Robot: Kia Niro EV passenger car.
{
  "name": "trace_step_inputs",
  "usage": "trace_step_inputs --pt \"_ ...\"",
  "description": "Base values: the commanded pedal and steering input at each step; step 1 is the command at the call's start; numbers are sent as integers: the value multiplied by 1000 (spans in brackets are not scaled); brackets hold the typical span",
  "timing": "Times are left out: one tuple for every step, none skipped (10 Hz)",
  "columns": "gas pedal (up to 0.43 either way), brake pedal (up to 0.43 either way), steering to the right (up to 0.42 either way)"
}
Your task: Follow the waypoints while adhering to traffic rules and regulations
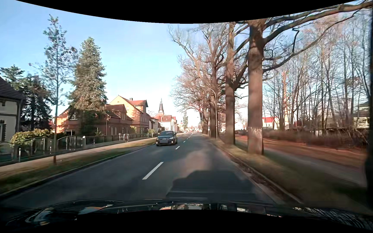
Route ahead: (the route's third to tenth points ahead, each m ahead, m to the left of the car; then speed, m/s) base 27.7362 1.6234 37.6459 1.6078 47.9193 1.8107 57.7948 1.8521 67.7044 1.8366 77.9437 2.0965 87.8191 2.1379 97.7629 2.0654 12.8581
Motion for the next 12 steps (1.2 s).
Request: trace_step_inputs --pt "118 0 -2" --pt "118 0 -2" --pt "118 0 -3" --pt "118 0 -3" --pt "110 0 -3" --pt "110 0 -3" --pt "110 0 -3" --pt "110 0 -3" --pt "110 0 -3" --pt "110 0 -4" --pt "110 0 -4" --pt "110 0 -4"
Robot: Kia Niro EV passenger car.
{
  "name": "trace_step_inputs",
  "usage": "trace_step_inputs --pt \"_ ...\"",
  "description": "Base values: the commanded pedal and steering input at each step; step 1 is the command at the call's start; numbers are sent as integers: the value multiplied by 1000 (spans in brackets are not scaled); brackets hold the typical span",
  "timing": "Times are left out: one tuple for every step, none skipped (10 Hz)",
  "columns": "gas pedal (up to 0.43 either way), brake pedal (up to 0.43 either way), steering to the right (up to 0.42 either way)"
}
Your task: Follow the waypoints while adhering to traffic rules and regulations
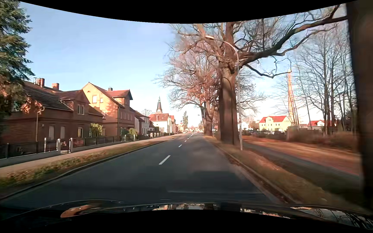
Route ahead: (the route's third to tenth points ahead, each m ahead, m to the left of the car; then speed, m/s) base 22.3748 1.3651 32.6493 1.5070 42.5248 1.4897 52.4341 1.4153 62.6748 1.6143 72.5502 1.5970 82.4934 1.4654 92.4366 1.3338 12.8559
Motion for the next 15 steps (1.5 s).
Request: trace_step_inputs --pt "110 0 -4" --pt "110 0 -4" --pt "110 0 -4" --pt "110 0 -4" --pt "110 0 -3" --pt "110 0 -2" --pt "110 0 -3" --pt "110 0 -3" --pt "110 0 -2" --pt "110 0 -3" --pt "110 0 -3" --pt "110 0 -3" --pt "110 0 -3" --pt "110 0 -3" --pt "110 0 -3"
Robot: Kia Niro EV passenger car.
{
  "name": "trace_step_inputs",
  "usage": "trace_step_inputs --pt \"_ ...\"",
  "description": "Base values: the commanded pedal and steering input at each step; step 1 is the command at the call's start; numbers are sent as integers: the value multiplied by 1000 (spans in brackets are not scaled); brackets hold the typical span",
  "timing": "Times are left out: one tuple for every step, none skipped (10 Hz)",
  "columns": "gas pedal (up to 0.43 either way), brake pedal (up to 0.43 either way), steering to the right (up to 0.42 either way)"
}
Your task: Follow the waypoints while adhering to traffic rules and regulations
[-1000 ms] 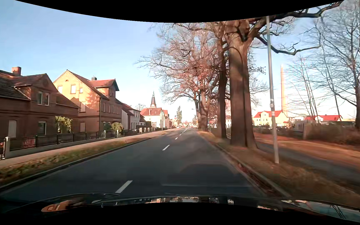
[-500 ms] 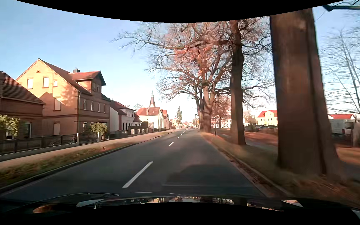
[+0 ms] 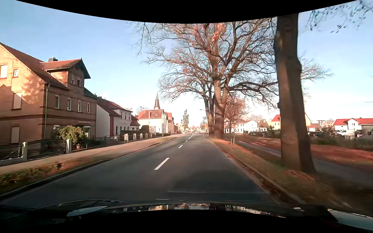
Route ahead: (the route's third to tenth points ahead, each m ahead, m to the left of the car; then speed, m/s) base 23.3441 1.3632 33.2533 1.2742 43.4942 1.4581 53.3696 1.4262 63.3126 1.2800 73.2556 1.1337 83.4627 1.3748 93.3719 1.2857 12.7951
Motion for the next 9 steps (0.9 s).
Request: trace_step_inputs --pt "110 0 -3" --pt "110 0 -3" --pt "110 0 -3" --pt "110 0 -3" --pt "110 0 -3" --pt "110 0 -3" --pt "110 0 -3" --pt "110 0 -3" --pt "110 0 -3"
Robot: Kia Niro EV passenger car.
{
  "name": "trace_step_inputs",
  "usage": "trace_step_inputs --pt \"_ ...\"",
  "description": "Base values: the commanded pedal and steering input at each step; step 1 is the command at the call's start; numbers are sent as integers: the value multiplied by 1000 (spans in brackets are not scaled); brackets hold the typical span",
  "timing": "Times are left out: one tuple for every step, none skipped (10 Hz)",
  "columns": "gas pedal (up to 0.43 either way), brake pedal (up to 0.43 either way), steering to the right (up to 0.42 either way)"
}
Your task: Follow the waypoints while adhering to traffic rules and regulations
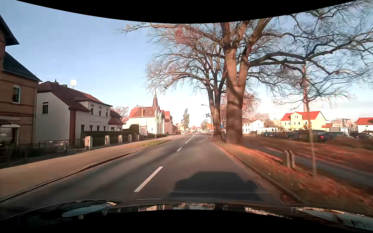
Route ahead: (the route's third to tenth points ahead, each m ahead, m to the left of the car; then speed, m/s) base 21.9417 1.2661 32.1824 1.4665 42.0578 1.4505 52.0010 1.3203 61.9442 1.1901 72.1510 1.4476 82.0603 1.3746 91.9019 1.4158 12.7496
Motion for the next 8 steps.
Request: trace_step_inputs --pt "110 0 -3" --pt "110 0 -1" --pt "110 0 0" --pt "110 0 1" --pt "110 0 0" --pt "110 0 0" --pt "110 0 1" --pt "110 0 0"
